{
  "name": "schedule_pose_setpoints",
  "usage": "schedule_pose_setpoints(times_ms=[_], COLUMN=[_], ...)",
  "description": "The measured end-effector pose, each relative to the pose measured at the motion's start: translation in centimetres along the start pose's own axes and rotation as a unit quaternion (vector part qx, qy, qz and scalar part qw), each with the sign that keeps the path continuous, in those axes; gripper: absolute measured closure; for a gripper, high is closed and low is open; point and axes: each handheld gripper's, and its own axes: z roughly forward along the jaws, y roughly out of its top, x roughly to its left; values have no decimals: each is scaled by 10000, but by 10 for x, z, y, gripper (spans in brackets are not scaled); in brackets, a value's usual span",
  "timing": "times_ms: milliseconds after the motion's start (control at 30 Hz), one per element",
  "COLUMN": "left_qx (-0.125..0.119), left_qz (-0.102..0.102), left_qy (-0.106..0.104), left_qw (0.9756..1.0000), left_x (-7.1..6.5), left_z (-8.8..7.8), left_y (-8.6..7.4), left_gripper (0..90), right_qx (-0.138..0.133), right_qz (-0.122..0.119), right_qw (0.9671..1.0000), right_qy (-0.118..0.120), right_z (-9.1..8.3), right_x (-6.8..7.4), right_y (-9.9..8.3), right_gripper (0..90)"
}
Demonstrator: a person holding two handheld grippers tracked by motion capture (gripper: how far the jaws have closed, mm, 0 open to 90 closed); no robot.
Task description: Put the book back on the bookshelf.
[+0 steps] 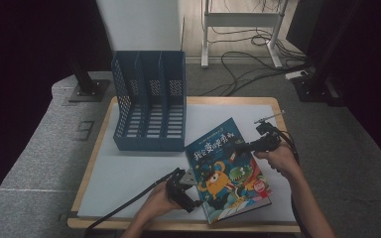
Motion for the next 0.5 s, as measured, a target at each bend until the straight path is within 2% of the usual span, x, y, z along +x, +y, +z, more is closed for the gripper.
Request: schedule_pose_setpoints(times_ms=[100, 200, 233, 367, 500], left_qx=[0, -28, -2, 17, 10], left_qz=[0, -31, 2, 41, -14], left_qy=[-4, -9, -14, -21, -21], left_qw=[10000, 10000, 10000, 10000, 10000], left_x=[0, 0, 0, 1, 2], left_z=[0, 0, 0, -1, -3], left_y=[0, 0, 0, 0, -1], left_gripper=[0, 0, 0, 3, 23], right_qx=[-57, -62, -73, -101, -134], right_qz=[135, 155, 106, 43, -62], right_qw=[9998, 9997, 9998, 9999, 9999], right_qy=[141, 200, 132, 43, -30], right_z=[-4, -7, -9, -11, -13], right_x=[6, 11, 16, 21, 29], right_y=[2, 4, 5, 5, 7], right_gripper=[739, 756, 757, 759, 760])
